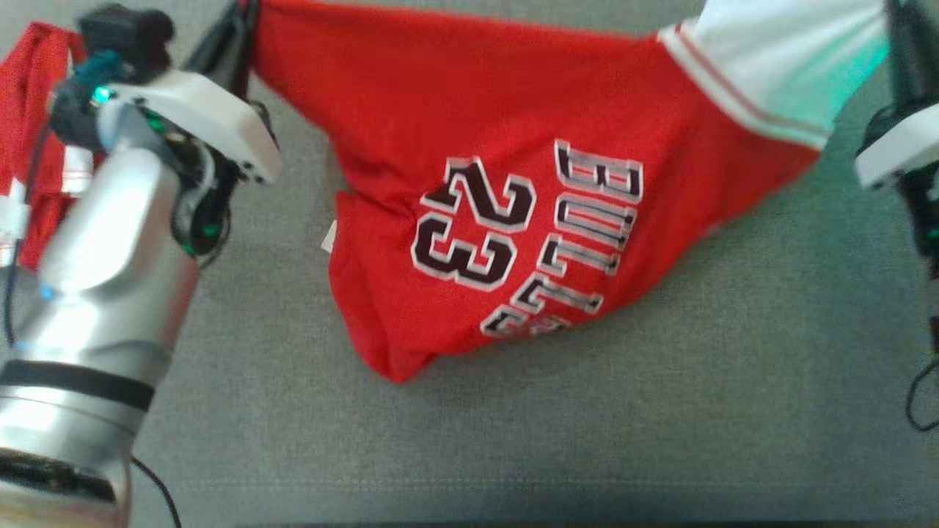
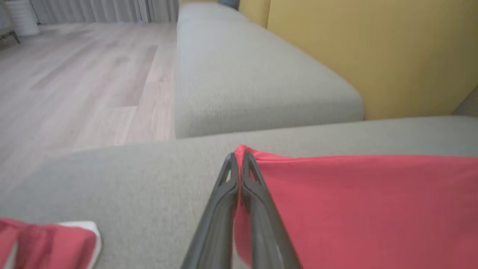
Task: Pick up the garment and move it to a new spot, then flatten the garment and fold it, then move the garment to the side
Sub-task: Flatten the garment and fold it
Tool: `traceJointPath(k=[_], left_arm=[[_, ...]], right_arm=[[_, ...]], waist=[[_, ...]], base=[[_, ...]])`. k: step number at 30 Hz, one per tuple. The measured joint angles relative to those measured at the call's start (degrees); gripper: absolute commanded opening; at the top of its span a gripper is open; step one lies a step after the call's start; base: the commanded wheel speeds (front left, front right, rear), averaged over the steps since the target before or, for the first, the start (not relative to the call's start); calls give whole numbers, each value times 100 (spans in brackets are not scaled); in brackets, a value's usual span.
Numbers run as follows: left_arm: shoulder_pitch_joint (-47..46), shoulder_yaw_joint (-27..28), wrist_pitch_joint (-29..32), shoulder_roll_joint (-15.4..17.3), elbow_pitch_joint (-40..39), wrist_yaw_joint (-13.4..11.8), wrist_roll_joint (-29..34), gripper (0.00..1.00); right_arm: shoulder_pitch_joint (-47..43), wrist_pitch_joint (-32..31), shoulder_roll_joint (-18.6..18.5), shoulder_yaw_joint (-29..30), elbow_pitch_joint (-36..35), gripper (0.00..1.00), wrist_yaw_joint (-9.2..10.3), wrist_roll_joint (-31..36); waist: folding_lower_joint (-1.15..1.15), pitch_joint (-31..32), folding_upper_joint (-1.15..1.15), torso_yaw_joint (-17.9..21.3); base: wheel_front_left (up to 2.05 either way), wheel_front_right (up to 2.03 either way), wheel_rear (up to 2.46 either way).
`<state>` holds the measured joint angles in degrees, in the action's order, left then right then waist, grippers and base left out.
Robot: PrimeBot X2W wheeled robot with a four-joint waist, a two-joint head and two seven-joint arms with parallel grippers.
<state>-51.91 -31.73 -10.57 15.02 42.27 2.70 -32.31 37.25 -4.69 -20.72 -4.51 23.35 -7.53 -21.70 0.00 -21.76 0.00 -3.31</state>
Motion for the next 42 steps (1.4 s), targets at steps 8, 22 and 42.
traceJointPath(k=[8,22,42], left_arm=[[160,302,66,677,-2078,-524,9,0],[355,657,1373,1688,-5190,-1368,207,0],[214,628,1045,1304,-4513,-1366,101,0]], right_arm=[[-49,-145,-104,589,-2308,0,-1,202],[1084,-1551,-411,1007,-4248,0,-1,140],[1627,-1413,-225,431,-2450,0,-1,-350]], waist=[[0,546,0,66],[0,1260,0,261],[0,1097,0,342]], base=[[0,0,0],[0,0,0],[0,0,0]])
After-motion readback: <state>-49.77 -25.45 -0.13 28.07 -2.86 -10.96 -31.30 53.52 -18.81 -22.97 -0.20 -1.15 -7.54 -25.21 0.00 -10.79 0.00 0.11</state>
